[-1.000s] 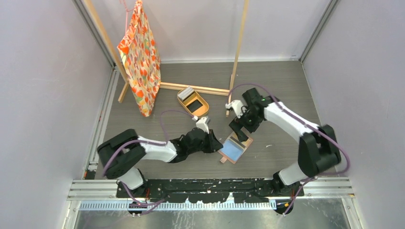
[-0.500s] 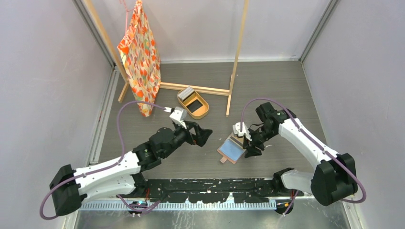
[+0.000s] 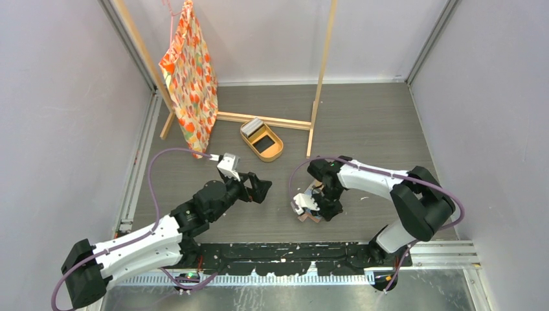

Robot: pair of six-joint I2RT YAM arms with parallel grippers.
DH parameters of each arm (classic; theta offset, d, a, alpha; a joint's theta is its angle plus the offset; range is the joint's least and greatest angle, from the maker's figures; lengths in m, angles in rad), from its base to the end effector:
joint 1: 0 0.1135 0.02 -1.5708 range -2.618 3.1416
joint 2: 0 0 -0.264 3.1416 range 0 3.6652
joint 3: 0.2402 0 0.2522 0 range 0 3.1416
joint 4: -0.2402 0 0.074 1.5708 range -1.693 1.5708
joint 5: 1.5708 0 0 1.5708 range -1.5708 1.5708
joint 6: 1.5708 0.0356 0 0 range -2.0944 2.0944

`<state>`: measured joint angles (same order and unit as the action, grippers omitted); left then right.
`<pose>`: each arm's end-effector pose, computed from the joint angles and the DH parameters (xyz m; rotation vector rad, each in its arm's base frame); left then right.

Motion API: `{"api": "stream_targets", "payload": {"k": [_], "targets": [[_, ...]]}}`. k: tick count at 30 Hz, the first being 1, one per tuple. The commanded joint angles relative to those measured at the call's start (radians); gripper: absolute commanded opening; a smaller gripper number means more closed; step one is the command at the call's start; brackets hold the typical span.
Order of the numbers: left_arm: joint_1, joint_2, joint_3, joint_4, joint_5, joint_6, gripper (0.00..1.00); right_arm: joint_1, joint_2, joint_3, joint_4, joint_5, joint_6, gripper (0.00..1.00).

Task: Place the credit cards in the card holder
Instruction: Move the card holder to the center of the board.

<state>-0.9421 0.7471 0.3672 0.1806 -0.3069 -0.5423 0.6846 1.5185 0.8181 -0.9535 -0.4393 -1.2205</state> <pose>0.1156 -0.1408 0.2364 0.1355 1.8267 -0.7979 0.1634 0.1530 0.1593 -2.4511 1.7779 0.6852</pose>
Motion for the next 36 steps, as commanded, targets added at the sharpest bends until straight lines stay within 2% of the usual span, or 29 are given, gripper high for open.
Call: {"api": "stream_targets", "payload": {"k": [1,6,10,15,18,22,24,26,28,30,33,36], "targets": [[0.005,-0.028,-0.011,0.019,-0.028,-0.025,0.96,0.05,0.03,0.0,0.128,0.14,0.116,0.01],[0.006,-0.035,-0.019,0.019,-0.035,-0.03,0.96,0.077,0.075,0.028,0.272,0.252,0.307,0.01],[0.006,-0.03,-0.017,0.019,-0.039,-0.03,0.96,0.076,0.036,0.033,0.396,0.304,0.439,0.01],[0.012,-0.009,-0.004,0.012,-0.038,-0.035,0.96,0.048,-0.017,0.037,0.413,0.25,0.478,0.09],[0.022,0.003,0.006,0.005,-0.03,-0.036,0.95,0.026,-0.04,0.082,0.293,0.13,0.449,0.15],[0.046,0.012,0.037,-0.03,-0.005,-0.029,0.95,-0.017,-0.057,0.248,-0.141,-0.156,0.201,0.2],[0.074,0.024,0.067,-0.064,0.021,-0.024,0.95,-0.073,-0.099,0.282,-0.189,-0.193,0.214,0.23],[0.129,0.054,0.106,-0.093,0.081,-0.021,0.95,-0.158,-0.148,0.289,-0.149,-0.194,0.301,0.26],[0.187,0.104,0.158,-0.124,0.151,-0.02,0.94,-0.215,-0.191,0.292,-0.1,-0.179,0.399,0.32],[0.283,0.18,0.233,-0.166,0.277,-0.013,0.92,-0.267,-0.221,0.297,-0.065,-0.185,0.482,0.36],[0.386,0.328,0.413,-0.276,0.415,0.051,0.87,-0.331,-0.245,0.31,-0.051,-0.219,0.534,0.38],[0.414,0.486,0.628,-0.442,0.413,0.212,0.84,-0.369,-0.246,0.325,-0.046,-0.237,0.564,0.4]]}}
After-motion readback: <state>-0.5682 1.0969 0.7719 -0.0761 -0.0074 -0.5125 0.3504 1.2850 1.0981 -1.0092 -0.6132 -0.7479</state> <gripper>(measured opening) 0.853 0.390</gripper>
